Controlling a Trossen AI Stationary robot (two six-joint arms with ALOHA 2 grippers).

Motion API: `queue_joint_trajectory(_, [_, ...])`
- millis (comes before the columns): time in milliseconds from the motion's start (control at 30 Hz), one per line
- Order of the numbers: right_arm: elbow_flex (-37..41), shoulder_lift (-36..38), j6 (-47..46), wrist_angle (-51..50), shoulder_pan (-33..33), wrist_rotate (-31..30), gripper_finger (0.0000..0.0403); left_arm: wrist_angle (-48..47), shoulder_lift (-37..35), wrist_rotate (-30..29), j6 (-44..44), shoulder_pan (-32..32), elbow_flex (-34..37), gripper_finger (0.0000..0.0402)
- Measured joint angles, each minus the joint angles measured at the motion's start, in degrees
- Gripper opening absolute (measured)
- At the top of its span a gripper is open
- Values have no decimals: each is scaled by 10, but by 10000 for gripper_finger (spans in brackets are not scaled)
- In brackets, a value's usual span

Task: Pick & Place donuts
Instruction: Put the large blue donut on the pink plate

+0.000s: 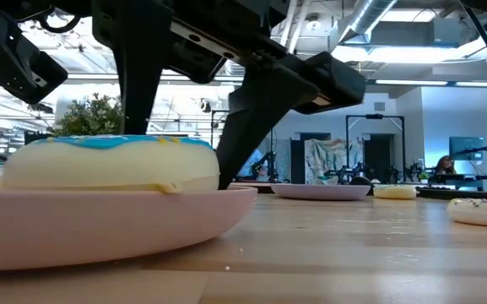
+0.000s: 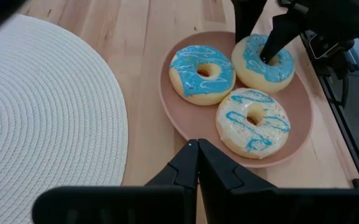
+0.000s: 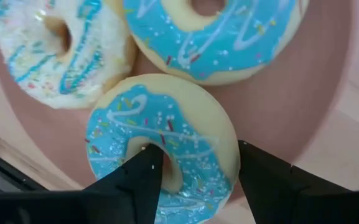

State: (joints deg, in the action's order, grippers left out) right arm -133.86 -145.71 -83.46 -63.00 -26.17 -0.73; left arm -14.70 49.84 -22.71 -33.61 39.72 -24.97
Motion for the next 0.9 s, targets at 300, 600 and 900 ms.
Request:
queue_joint_trajectory(300, [0,0,5,4,0,6,190,0,0,1,0,0,0,2])
queue_joint_trajectory(600, [0,1,22,10,1,10,189,0,0,1,0,0,0,2])
queue_joint_trajectory(900, [0,1,15,4,7,9,189,1,0,8,-6,0,0,2])
